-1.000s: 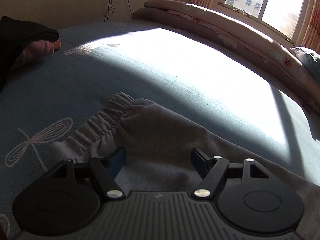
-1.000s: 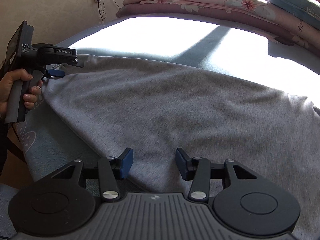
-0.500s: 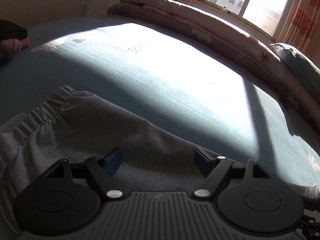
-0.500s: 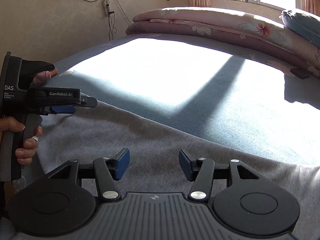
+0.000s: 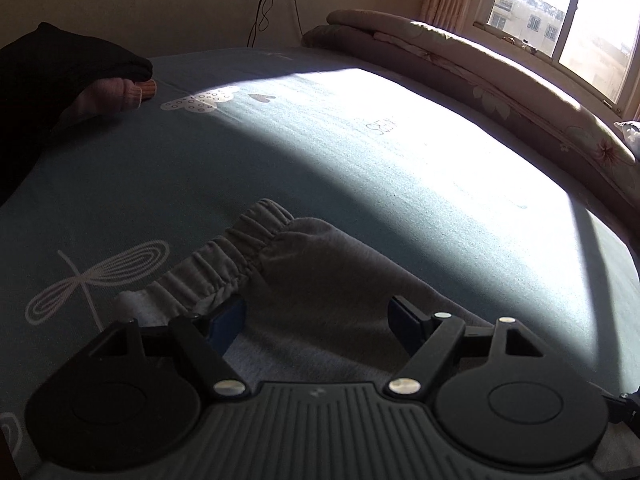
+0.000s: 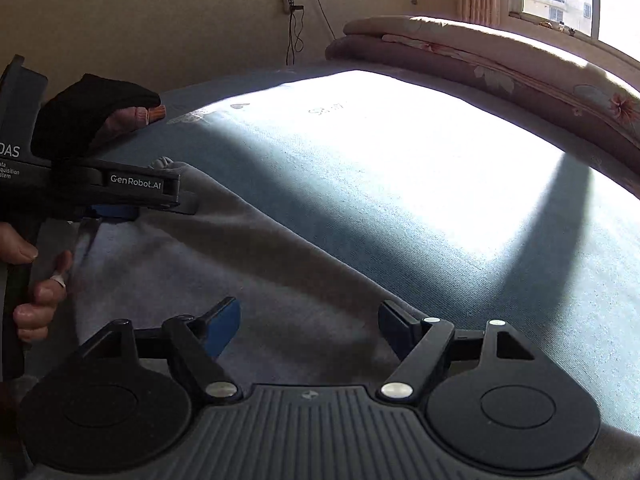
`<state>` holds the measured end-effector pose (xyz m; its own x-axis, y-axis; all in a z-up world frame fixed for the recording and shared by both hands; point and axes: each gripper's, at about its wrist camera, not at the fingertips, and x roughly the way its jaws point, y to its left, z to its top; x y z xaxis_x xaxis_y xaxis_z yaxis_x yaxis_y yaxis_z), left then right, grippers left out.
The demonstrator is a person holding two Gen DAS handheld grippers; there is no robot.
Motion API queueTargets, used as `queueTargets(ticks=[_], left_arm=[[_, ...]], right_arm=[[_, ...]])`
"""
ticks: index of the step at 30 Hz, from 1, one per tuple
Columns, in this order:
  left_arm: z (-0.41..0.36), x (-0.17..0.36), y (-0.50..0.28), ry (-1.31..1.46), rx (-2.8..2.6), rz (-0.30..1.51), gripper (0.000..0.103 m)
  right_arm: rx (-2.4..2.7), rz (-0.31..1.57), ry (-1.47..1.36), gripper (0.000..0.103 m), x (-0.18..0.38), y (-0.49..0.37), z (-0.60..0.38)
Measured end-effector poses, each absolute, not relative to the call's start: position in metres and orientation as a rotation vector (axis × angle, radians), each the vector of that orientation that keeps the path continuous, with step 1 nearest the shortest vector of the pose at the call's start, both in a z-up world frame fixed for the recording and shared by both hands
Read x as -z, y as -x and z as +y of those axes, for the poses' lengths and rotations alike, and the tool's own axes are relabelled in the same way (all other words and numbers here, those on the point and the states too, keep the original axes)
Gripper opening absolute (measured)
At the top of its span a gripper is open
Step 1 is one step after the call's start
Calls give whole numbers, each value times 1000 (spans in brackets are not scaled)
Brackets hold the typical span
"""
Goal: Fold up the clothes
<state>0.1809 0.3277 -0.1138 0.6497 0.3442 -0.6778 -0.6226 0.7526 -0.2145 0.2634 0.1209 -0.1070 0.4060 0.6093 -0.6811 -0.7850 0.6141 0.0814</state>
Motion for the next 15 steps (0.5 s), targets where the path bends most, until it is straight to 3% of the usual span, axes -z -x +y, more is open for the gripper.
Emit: queueTargets(ticks=[2,6,15], left_arm=[[332,113,-180,487,-556,643,79],[340,106,-174,606,-411,579,79],[332,138,-215,809,-79,628,83]], right_arm=[[-896,710,269,86,113,-268,135],[-878,712,272,85,105,-270,144],[-858,727,268,84,68,-215,53]])
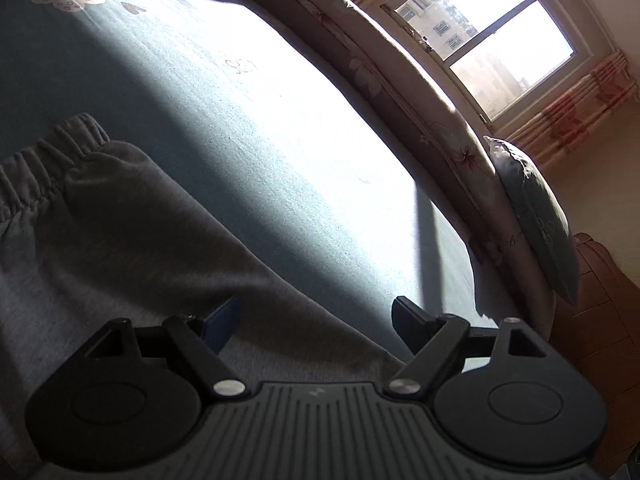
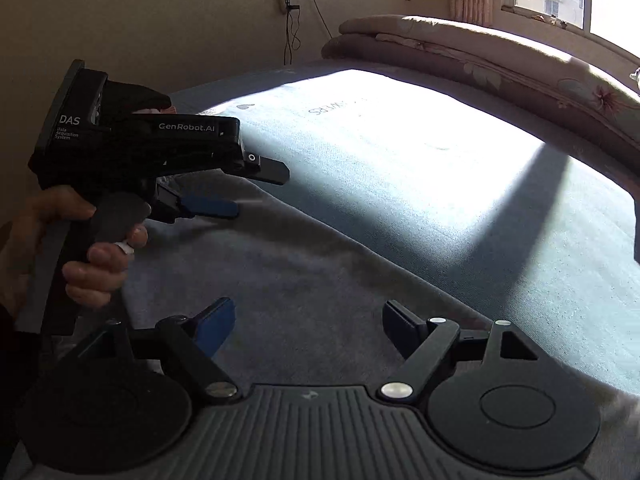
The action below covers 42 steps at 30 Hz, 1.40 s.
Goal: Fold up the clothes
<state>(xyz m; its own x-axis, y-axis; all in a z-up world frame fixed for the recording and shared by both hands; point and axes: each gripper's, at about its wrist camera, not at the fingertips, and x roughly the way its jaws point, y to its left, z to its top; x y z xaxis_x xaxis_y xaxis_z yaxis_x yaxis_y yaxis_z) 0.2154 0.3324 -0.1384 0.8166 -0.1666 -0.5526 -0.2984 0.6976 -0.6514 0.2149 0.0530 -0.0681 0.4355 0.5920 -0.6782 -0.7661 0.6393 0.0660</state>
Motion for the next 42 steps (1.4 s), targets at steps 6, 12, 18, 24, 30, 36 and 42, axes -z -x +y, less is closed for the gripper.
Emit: queueTargets(ticks=[6,12,18,24,30,36,42], left_arm=[[330,125,-212,756,-280,563,83],[284,79,-181,530,-144,566,88],[197,70,-149,354,-49,568,95],[114,105,-138,38,-65,665,95],[101,132,-125,-39,-129,736,102],[116,138,-131,61,-144,752,103],[117,127,-146,79,-156,876,103]], right_arm=[[-744,722,193,85,52,-166,-22],[-557,703,131,85,37,-122,-99],[-446,586,106,94,33,-101,-167],[-341,655,152,94,102,-129,-190],[-317,699,84,103,139,-124,-211],[-350,658,43,103,145,-115,-222],[-376,639,38,103,144,-114,-226]])
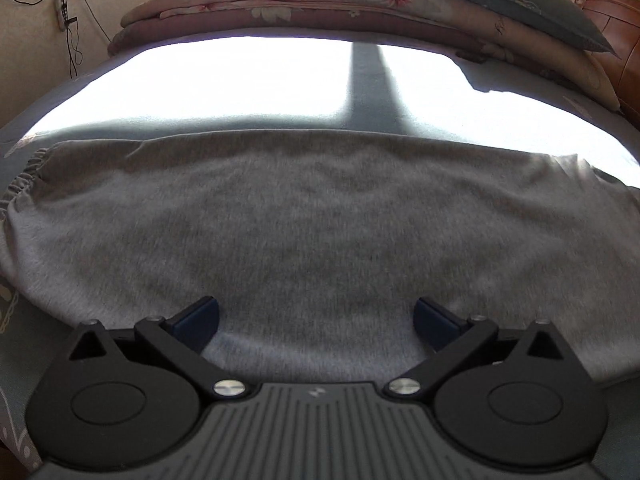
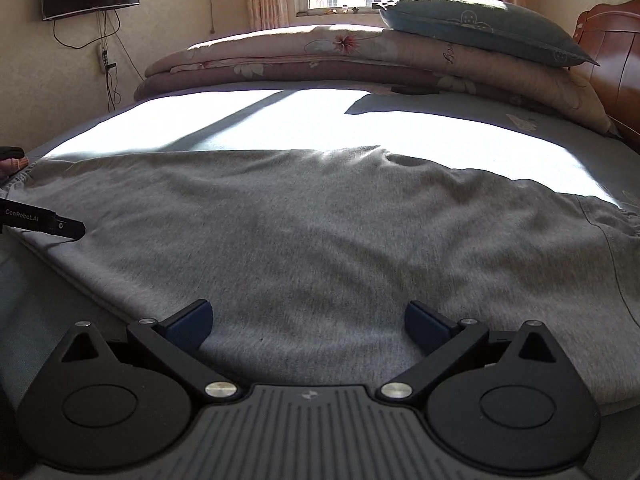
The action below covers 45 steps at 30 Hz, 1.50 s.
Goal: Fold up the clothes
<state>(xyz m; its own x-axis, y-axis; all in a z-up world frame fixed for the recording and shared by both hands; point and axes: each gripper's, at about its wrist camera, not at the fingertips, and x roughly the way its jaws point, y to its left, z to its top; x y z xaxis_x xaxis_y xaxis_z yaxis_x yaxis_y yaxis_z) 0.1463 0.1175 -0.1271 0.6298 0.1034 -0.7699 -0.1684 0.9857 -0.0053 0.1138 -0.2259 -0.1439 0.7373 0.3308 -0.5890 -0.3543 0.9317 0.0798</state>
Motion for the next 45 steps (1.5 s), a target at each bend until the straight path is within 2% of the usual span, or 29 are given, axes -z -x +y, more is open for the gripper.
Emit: queueTargets(ticks=[3,8,13,16,22,27,36,38,45], left_arm=[[99,110,-153,71,-170,873,102],[16,88,-172,1,15,797,102],[-86,96,-206,-104,196,778,102],[-112,110,-216,-177,216,805,102],[-86,128,-221,-158,129,840,103],[-64,112,-215,-115,57,802,102],[-110,128,-202,-229,173,806,103],[-108,123,-204,-195,164,827,102],[-134,100,-182,-202,295,734,102]], right_arm=[[-388,614,-59,103,133,-108,-246],[-251,498,-185,103,112,-102,-298],[-101,491,-264,103,111,-107,-335],[-96,485,-289,103,111,-106,-345],[-114,477,-288,103,109,-103,-348],[-109,469,-300,103,107,-99,-351],[-107,483,-309,103,108,-101,-349],[-93,479,-308,103,109,-100,-351],[-84,479,-440,103,111,-99,-371]])
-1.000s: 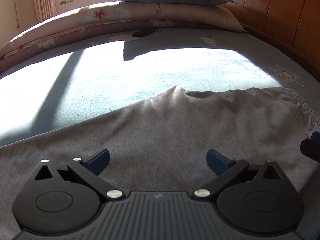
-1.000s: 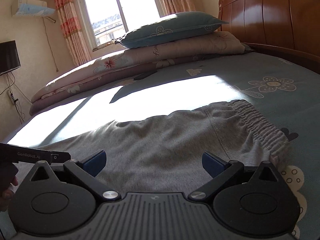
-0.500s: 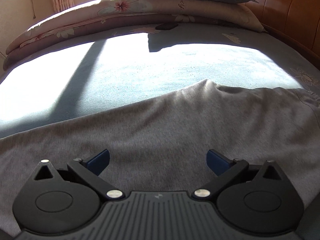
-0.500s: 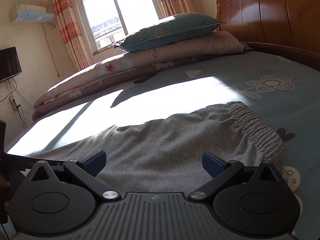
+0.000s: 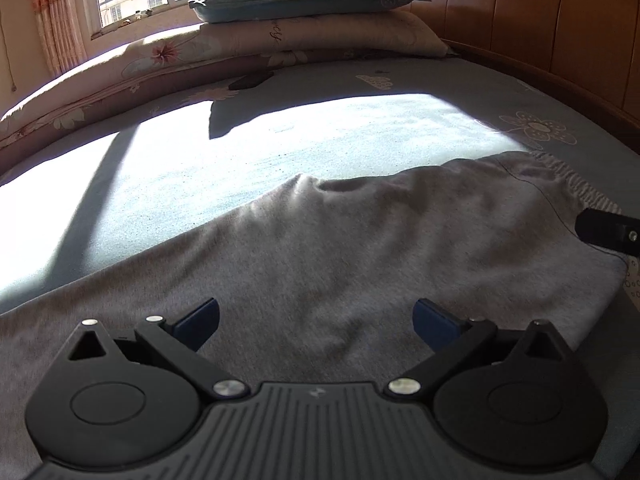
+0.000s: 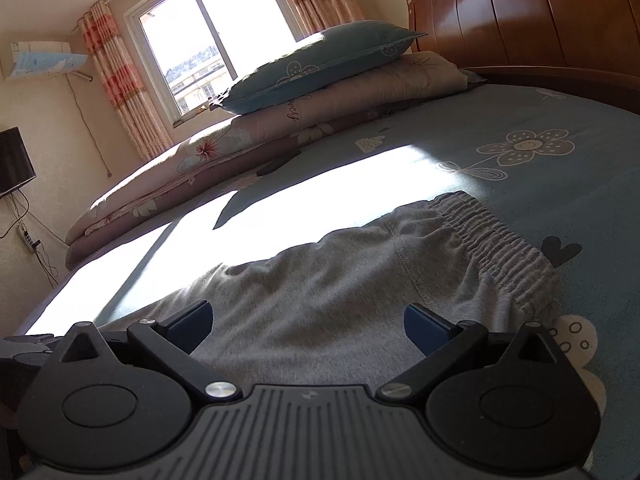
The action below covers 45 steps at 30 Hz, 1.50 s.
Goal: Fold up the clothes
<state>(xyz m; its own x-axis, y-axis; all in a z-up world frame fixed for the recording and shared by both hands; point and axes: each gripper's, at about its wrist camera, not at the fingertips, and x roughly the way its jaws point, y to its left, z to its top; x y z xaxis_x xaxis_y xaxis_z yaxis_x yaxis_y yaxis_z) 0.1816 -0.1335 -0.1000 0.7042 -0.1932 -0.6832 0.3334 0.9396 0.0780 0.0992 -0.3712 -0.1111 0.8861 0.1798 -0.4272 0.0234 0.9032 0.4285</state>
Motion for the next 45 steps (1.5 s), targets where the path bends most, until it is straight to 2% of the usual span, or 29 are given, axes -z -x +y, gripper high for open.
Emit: queueTargets(ticks=[6,9,15,22,27,29,33,38,45], left_arm=[[-160,131,-179,-203,335,788,103],[-159,123,-169,-191,357,788,102],[-156,109,-120,-208,425,661,102],[-149,131,-114,-65,461,777,102],[-140,110,-102,-61,459,674,102],[-136,112,-106,-72,437,697,102],[-123,129,-120,-27,372,818,102],[-101,127,-116,29,311,812,102],[-73,127,-122,100,252,821,102]], right_arm=[[-57,476,-484,103,113,-99,-382],[-44,477,-508,103,114,-99,-388],[-58,481,-537,103,116,-98,-394],[-89,469,-503,103,113,-95,-388],[-149,445,-467,103,109,-96,-377],[-190,443,-451,103,108,-99,-369],[-245,513,-453,103,114,-113,-356],[-96,602,-483,103,133,-117,-374],[-150,484,-564,103,116,-110,-388]])
